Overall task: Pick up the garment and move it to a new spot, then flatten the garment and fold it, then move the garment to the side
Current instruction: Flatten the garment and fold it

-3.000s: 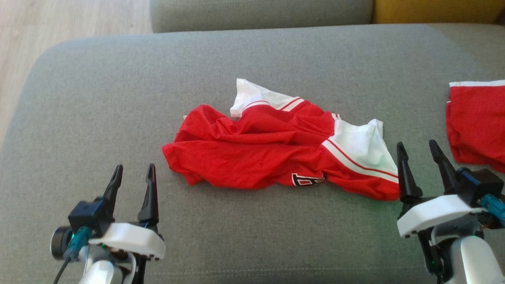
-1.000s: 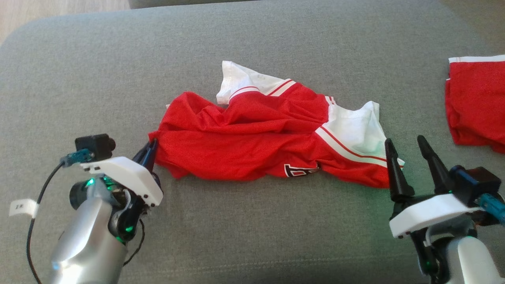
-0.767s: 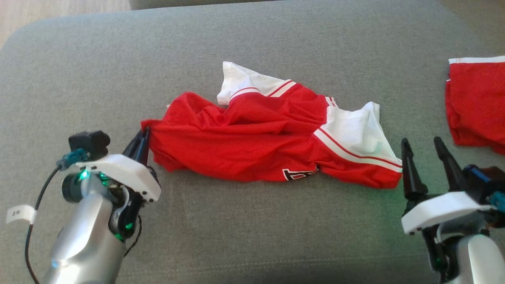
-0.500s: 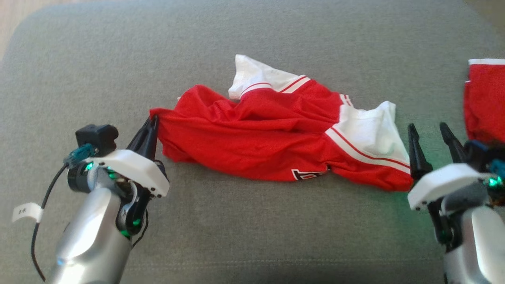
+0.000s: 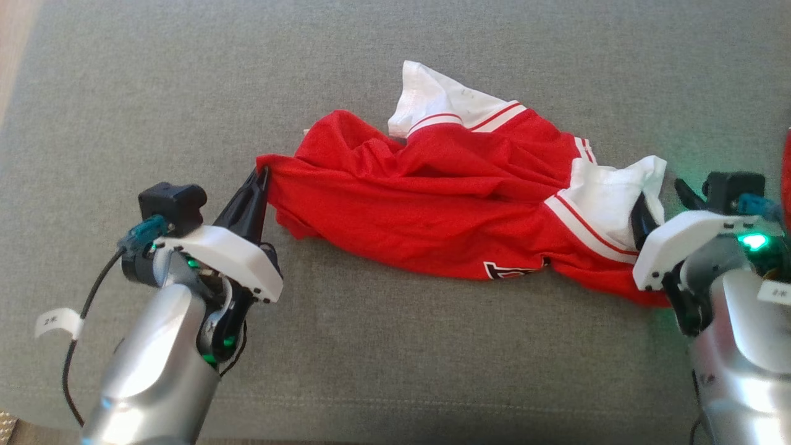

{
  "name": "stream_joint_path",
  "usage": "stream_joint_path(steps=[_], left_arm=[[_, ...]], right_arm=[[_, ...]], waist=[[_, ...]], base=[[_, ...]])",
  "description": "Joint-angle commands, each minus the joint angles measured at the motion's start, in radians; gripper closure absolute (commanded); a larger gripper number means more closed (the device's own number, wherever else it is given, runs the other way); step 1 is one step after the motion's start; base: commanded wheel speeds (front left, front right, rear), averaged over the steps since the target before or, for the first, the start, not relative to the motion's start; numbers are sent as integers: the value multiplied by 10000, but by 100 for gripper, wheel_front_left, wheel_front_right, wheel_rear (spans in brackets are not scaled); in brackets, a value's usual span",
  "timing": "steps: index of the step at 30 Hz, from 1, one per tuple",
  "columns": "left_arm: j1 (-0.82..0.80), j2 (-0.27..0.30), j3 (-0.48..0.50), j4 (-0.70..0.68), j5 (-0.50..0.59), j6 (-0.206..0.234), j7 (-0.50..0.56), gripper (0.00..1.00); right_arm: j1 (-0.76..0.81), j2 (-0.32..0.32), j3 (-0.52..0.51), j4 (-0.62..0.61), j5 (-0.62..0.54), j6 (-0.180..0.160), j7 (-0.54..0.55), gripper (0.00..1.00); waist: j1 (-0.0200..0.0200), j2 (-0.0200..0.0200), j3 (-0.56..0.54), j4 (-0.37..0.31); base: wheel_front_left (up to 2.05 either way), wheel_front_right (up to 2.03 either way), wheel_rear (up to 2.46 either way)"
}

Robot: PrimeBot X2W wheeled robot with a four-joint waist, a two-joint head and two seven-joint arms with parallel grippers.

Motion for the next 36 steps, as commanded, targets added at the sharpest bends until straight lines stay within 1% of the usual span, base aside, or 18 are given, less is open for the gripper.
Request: stream_joint_path(steps=[1,2,3,6,10,12,15,20,25,31,35,36], left_arm=[[-436,221,306,-321,83,71,-147,100],[-431,228,299,-337,97,85,-185,100],[-424,233,292,-354,110,99,-225,100],[-360,331,283,-428,241,218,-408,100],[-234,467,297,-691,428,400,-644,100],[-107,580,357,-936,531,555,-779,100],[102,775,494,-1418,637,770,-923,100],[421,1126,746,-2374,744,1109,-996,100],[588,1466,956,-3274,761,1329,-844,100],[473,1948,1202,-4591,922,1583,-513,100],[338,2265,1346,-5586,1055,1757,-167,100],[282,2388,1389,-5967,1084,1816,45,100]], right_arm=[[-337,-128,288,24,115,-9,33,58],[-425,-134,354,198,197,-9,16,94],[-504,-164,404,339,255,-9,-49,100],[-708,-279,545,698,424,-9,-342,100],[-882,-401,664,709,630,-9,-886,100],[-944,-478,689,504,744,-9,-1267,100],[-962,-619,705,-145,865,-9,-1751,100],[-754,-778,469,-2013,981,-9,-2073,100],[-377,-832,88,-4327,965,-9,-1857,100],[-66,-939,-432,-7073,897,-9,-1058,100],[92,-970,-705,-8453,904,-9,-362,100],[200,-919,-767,-8868,934,-9,-34,100]], waist=[[0,0,32,24],[0,0,45,24],[0,0,56,25],[0,0,35,-45],[0,0,-98,-150],[0,0,-242,-227],[0,0,-496,-340],[0,0,-927,-507],[0,0,-1390,-618],[0,0,-1908,-679],[0,0,-2167,-718],[0,0,-2228,-739]], base=[[0,0,0],[0,0,0],[0,0,0],[0,0,0],[0,0,0],[0,0,0],[0,0,0],[0,0,0],[0,0,0],[0,0,0],[0,0,0],[0,0,0]])
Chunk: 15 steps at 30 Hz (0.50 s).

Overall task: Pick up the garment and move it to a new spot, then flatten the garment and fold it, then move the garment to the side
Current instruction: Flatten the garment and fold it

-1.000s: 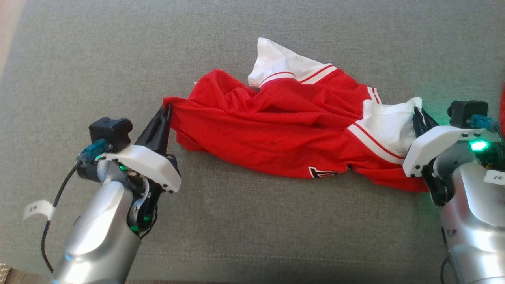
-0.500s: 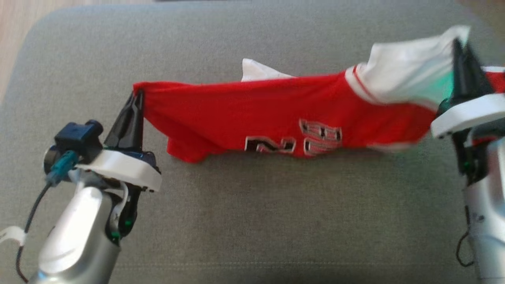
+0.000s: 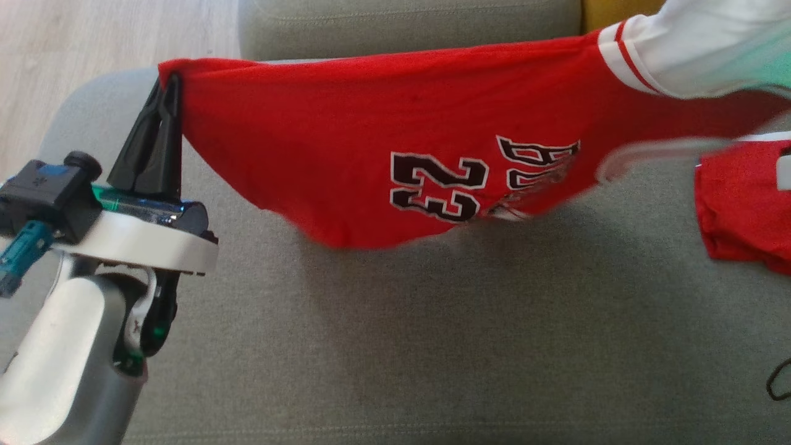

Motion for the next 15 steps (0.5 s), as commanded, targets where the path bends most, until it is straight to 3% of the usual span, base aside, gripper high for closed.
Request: stream_joint_path(steps=[1,9,15], left_arm=[[-614,431,556,-511,101,76,160,100],[-1731,430,548,-497,-101,-183,521,100],[-3943,330,642,1397,-462,-1020,298,100]], right_arm=[[25,-49,73,-486,33,-9,253,100],[-1053,1,402,12,579,-9,906,100],[-4050,-16,1253,2370,1334,-9,720,100]], waist=[[0,0,-39,-30],[0,0,580,-157],[0,0,1568,-481]], base=[[0,0,0],[0,0,0],[0,0,0]])
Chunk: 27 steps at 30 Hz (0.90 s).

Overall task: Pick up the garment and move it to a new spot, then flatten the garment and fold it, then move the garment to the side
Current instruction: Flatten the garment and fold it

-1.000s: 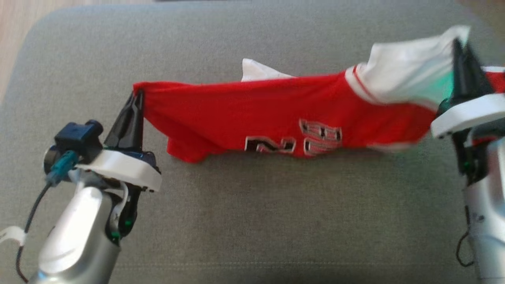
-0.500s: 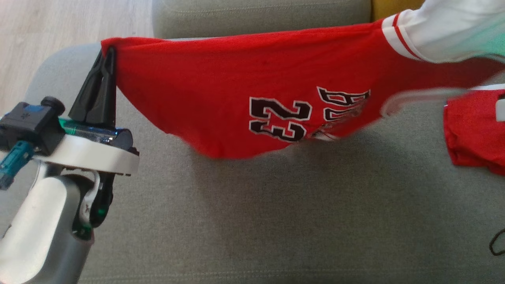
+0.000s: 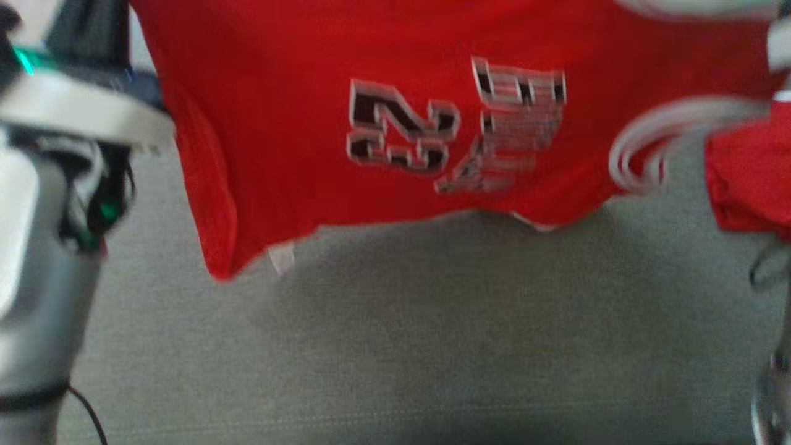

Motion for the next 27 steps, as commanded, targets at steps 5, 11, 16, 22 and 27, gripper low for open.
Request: stream_joint_path(steps=[5,11,16,22,27], left_arm=[[-2906,15,104,1924,302,-760,-665,100],[-5610,-601,-276,5073,1081,-1201,-1590,100],[-6902,-1024,-144,6696,1404,-1254,-1699,100],[-6604,-1437,84,7754,1570,-1435,-1705,100],[-5200,-1913,323,9083,1292,-1607,-1706,100]], right_arm=[[-2954,-22,526,2176,659,-9,-875,100],[-5751,288,968,5355,1128,-9,-2648,100],[-7293,500,1575,7183,1210,-9,-4066,100],[-7541,796,2804,9356,1325,-9,-4299,100],[-6151,1066,3746,10765,2026,-9,-4022,100]], waist=[[0,0,822,-123],[0,0,893,-70],[0,0,957,-89],[0,0,1372,-88],[0,0,1525,-46]], base=[[0,0,0],[0,0,0],[0,0,0],[0,0,0],[0,0,0]])
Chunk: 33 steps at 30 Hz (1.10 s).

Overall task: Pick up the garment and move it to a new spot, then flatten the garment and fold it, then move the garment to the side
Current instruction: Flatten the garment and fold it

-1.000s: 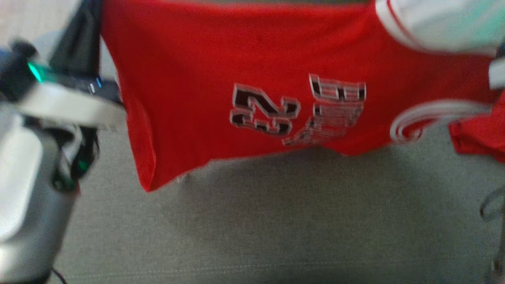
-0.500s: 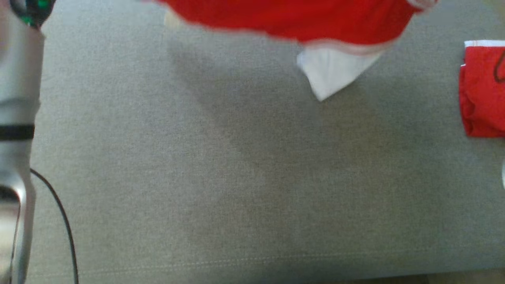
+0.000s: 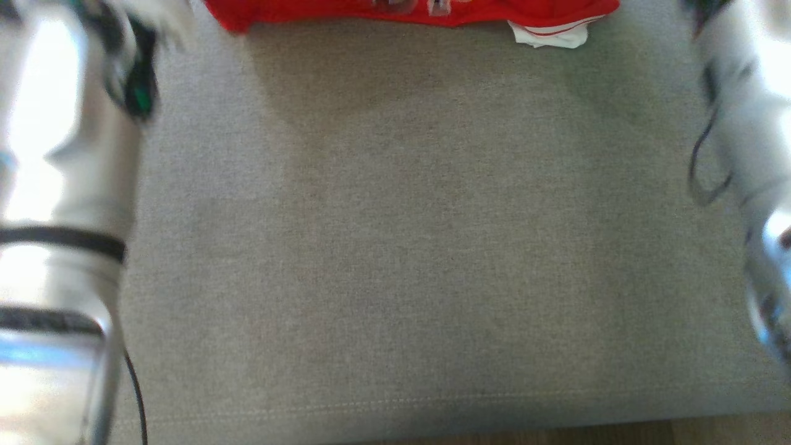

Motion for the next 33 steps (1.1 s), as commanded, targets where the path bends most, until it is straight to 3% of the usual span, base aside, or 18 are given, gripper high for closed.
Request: stream_joint_path(steps=[1,9,17,25,33], left_arm=[[284,251,402,198,-212,-61,-47,100],[2073,-382,1034,1152,-784,-196,-48,100],[4455,-656,1528,-61,-751,-257,-48,100],[7817,-631,1990,-2610,-127,-199,-49,100],[10717,-586,2084,-5108,155,145,-16,100]], right_arm=[[608,270,296,102,388,-9,219,100],[3096,262,959,372,1910,-9,290,100],[5724,47,1192,-216,2731,-9,-282,100],[9070,-424,923,-2341,3374,-9,-527,100],[12497,-875,-680,-5324,3103,-9,472,100]], waist=[[-1,0,14,12],[-1,0,-15,212],[-1,0,-1098,406],[-1,0,-2325,305],[-1,0,-3207,292]], base=[[0,0,0],[0,0,0],[0,0,0],[0,0,0],[0,0,0]])
